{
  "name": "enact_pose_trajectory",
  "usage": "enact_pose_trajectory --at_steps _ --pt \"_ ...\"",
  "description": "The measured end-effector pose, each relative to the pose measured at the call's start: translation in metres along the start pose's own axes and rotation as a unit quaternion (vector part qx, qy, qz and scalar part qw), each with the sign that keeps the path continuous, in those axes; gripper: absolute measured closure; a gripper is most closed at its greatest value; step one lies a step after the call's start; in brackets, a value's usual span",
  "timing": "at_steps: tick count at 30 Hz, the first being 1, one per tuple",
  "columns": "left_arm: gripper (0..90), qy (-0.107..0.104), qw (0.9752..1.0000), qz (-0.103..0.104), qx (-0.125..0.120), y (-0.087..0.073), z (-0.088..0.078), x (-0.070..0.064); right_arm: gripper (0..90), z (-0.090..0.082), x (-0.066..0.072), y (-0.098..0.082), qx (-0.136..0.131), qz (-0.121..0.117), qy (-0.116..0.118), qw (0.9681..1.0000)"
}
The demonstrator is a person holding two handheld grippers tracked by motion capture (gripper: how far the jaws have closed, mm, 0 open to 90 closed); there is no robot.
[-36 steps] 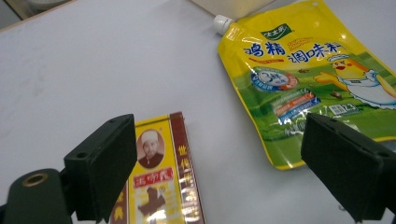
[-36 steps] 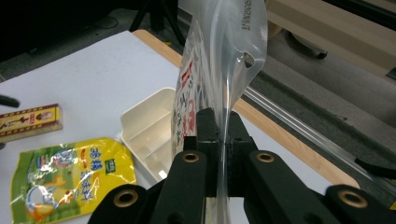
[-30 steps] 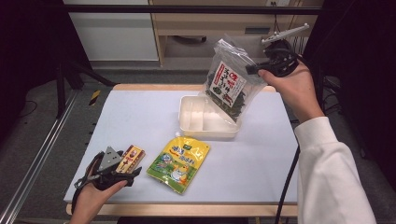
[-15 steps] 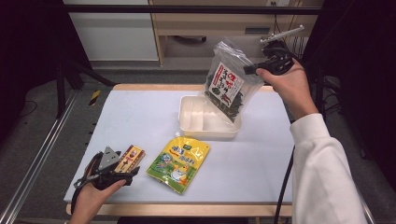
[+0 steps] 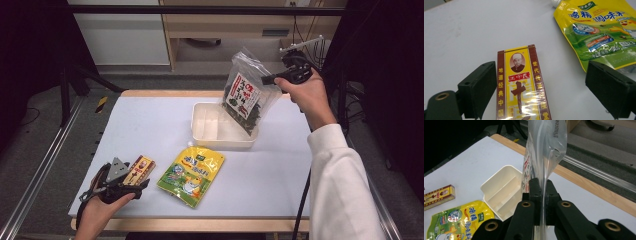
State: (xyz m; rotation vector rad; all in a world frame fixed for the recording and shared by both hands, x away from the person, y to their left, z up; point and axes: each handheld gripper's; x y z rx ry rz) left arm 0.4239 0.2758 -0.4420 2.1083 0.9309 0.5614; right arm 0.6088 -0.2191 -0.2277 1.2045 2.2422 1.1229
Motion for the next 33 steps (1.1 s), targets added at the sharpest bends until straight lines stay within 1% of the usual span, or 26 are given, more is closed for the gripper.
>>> enact_pose_trajectory --at_steps 2,7,11,18,19,24,26,31,33 --pt "10.1 0.001 1.0 0.0 0.0 0.0 0.0 0.0 88.2 0.001 -0.001 -0.001 -0.002 0.005 0.004 1.0" --pt "10.1 0.0 1.0 0.001 0.0 0.0 0.0 0.0 88.3 0.001 -0.006 -0.004 0.005 0.014 0.005 0.9999" --pt "10.1 0.0 1.0 0.003 -0.002 0.001 0.0 0.0 88.3 0.001 -0.007 -0.006 0.005 0.019 0.007 0.9998" --pt "10.2 0.001 1.0 0.002 -0.001 0.0 0.0 0.0 88.3 -0.002 -0.008 -0.007 0.001 0.019 0.01 0.9998" --pt "10.2 0.001 1.0 0.002 -0.001 0.0 0.0 0.0 88.3 -0.003 -0.009 -0.007 0.001 0.022 0.012 0.9997" --pt "10.2 0.001 1.0 0.003 0.0 0.0 0.0 0.0 88.4 -0.004 -0.01 -0.009 0.006 0.021 0.009 0.9997" --pt "10.2 0.001 1.0 0.003 0.0 0.0 0.0 0.0 88.4 0.0 -0.011 -0.011 0.008 0.025 0.006 0.9996" --pt "10.2 0.002 1.0 0.003 0.0 0.0 0.0 0.0 88.4 0.007 -0.012 -0.01 0.012 0.034 0.011 0.9993" --pt "10.2 0.002 1.0 0.004 0.001 0.0 0.0 0.0 88.4 0.011 -0.01 -0.01 0.019 0.028 0.009 0.9994"
Point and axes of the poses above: each handheld gripper's, and its own axes: z roughly forward along the jaws, y roughly out of its top, x roughly to its left, and after that the axes turned 4 degrees about -y, right-handed
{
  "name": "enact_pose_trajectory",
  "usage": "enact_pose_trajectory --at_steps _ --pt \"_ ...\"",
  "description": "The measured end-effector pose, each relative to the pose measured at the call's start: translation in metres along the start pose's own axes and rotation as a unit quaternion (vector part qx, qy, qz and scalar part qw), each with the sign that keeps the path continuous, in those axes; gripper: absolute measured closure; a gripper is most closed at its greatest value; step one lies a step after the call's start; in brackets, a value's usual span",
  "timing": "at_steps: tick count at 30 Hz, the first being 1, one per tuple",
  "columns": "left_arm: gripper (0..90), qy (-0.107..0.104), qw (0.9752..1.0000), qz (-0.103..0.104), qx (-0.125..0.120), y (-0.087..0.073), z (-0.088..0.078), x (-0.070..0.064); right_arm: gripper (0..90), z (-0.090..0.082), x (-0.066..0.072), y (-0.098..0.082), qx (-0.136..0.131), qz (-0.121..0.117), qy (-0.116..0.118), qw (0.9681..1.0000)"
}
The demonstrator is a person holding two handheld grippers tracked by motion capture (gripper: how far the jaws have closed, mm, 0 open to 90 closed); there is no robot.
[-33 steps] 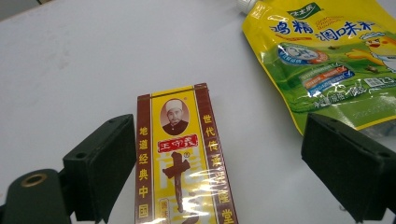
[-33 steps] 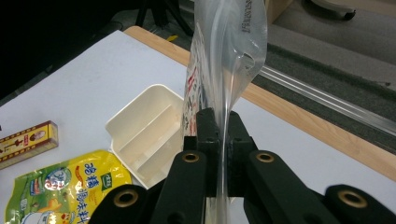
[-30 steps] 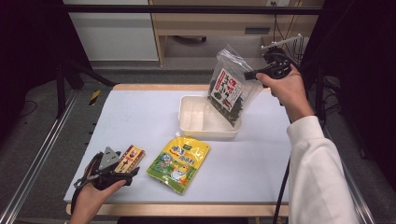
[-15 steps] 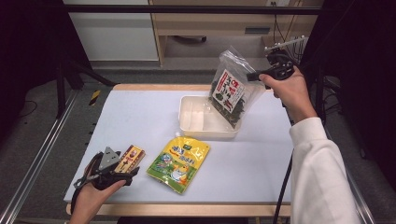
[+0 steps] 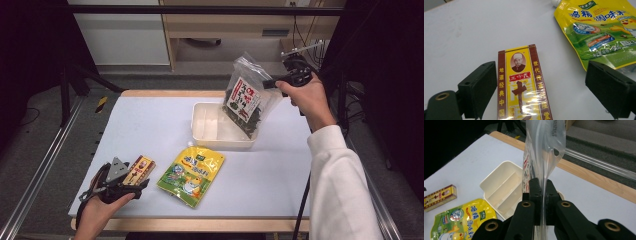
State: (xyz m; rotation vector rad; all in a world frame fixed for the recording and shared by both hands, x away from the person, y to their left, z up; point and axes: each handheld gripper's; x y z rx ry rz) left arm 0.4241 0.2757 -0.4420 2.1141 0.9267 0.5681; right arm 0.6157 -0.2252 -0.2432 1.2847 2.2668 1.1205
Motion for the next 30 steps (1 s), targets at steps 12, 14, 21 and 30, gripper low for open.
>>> enact_pose_trajectory --at_steps 12,14,21,30 --pt "10.2 -0.001 1.0 0.002 0.001 0.0 0.001 0.0 88.0 0.021 -0.005 -0.014 0.017 0.02 0.011 0.9996" --pt "10.2 -0.001 1.0 0.003 0.003 0.0 0.001 0.0 88.0 0.024 -0.006 -0.018 0.017 0.022 0.012 0.9995" --pt "10.2 0.001 1.0 0.004 0.003 0.0 0.001 -0.001 87.4 0.027 -0.002 -0.024 0.014 0.011 0.012 0.9998" --pt "10.2 0.002 1.0 0.004 0.002 0.0 0.0 0.0 77.3 0.026 -0.002 -0.025 0.007 0.005 0.008 0.9999"
Point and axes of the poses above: each handheld gripper's, and its own axes: z roughly forward along the jaws, y roughly out of its top, x roughly to its left, and after that the axes turned 4 degrees about -y, right-handed
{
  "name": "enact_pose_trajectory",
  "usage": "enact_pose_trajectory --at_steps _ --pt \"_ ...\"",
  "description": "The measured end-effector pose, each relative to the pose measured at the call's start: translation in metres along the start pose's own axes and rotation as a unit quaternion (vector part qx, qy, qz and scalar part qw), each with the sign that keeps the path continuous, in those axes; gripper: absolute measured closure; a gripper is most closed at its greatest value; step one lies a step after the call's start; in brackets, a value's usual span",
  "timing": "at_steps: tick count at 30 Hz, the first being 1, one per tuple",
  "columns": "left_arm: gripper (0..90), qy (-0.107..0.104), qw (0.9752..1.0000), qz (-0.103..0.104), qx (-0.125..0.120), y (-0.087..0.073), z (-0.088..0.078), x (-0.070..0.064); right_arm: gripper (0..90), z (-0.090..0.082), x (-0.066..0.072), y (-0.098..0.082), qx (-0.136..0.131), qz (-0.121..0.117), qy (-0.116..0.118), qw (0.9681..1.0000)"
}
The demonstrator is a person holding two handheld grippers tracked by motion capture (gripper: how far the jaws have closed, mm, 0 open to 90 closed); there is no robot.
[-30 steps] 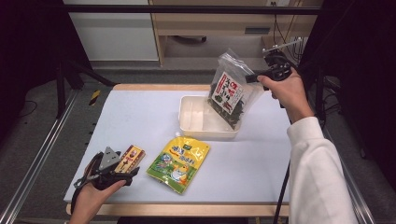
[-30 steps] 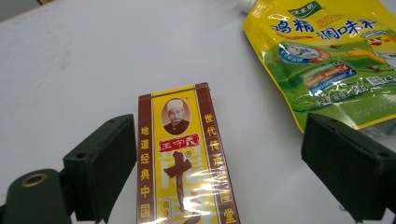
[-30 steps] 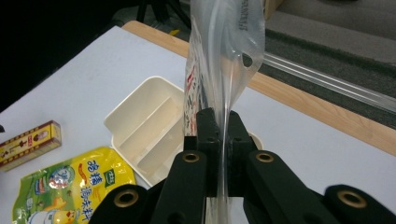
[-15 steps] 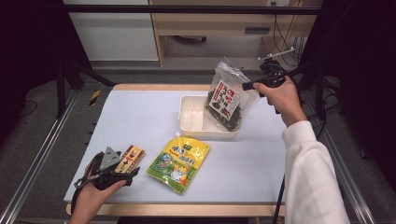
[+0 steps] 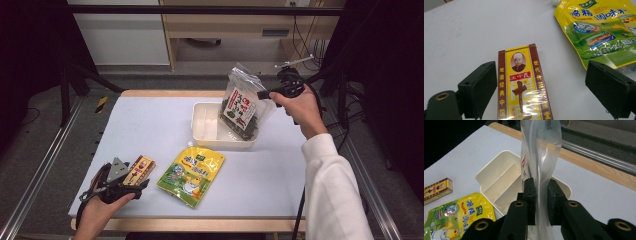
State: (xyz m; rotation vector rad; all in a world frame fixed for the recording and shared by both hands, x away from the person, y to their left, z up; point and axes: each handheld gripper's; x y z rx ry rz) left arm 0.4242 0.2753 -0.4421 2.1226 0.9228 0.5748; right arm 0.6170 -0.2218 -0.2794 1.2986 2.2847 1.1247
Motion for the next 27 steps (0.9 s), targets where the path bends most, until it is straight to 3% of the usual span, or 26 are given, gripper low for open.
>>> enact_pose_trajectory --at_steps 7,14,27 --pt "10.1 0.0 1.0 0.001 0.0 0.0 0.0 0.0 58.8 -0.001 0.002 -0.003 -0.009 -0.003 -0.001 1.0" --pt "10.1 0.0 1.0 0.002 0.002 0.0 0.0 0.0 47.8 -0.005 0.007 -0.004 -0.025 -0.007 0.003 0.9997" --pt "10.1 0.002 1.0 0.003 0.003 0.0 0.001 0.0 34.9 -0.023 0.027 -0.006 -0.058 -0.03 0.02 0.9976"
Point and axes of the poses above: each handheld gripper's, and its own axes: z roughly forward along the jaws, y roughly out of its top, x roughly to its left, and after that the axes turned 4 degrees about -y, right-handed
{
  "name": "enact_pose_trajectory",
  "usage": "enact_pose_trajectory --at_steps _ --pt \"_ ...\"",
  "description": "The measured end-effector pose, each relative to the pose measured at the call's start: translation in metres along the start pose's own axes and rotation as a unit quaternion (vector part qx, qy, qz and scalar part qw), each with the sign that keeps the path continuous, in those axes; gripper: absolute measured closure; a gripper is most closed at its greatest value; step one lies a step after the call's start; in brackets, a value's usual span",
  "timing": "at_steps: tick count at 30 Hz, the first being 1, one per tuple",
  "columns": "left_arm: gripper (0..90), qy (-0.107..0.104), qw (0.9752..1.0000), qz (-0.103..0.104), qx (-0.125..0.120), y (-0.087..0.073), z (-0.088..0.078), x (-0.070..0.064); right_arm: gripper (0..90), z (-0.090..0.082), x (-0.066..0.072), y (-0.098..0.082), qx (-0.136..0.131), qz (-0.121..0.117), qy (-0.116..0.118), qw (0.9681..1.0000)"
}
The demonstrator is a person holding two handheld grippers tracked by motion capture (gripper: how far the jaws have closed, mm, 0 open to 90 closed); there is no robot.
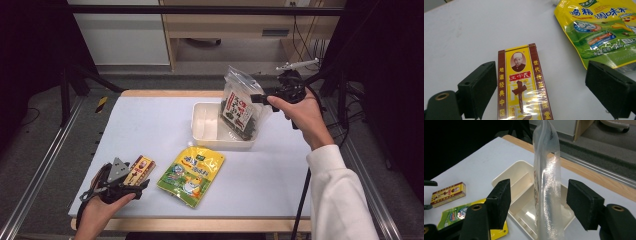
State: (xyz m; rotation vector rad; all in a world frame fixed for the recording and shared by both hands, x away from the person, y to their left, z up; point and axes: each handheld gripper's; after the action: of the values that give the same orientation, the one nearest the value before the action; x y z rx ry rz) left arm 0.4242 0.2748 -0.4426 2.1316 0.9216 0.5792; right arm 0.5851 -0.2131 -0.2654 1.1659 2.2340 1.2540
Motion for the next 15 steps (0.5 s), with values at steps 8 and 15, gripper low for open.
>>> enact_pose_trajectory --at_steps 8,15 --pt "10.1 0.003 1.0 -0.001 -0.003 0.0 -0.001 0.0 25.7 -0.03 0.009 -0.006 -0.035 -0.007 -0.031 0.9989" --pt "10.5 0.003 1.0 0.004 -0.005 0.001 0.0 -0.002 24.5 -0.065 0.029 -0.037 -0.068 -0.018 -0.054 0.9961"
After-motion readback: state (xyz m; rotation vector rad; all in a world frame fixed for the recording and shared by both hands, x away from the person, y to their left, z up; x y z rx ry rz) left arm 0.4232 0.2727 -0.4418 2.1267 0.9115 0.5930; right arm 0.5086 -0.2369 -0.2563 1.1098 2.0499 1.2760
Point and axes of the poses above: each handheld gripper's, and its own axes: z roughly forward along the jaws, y roughly out of its top, x roughly to its left, and after that the axes turned 4 degrees about -y, right-handed
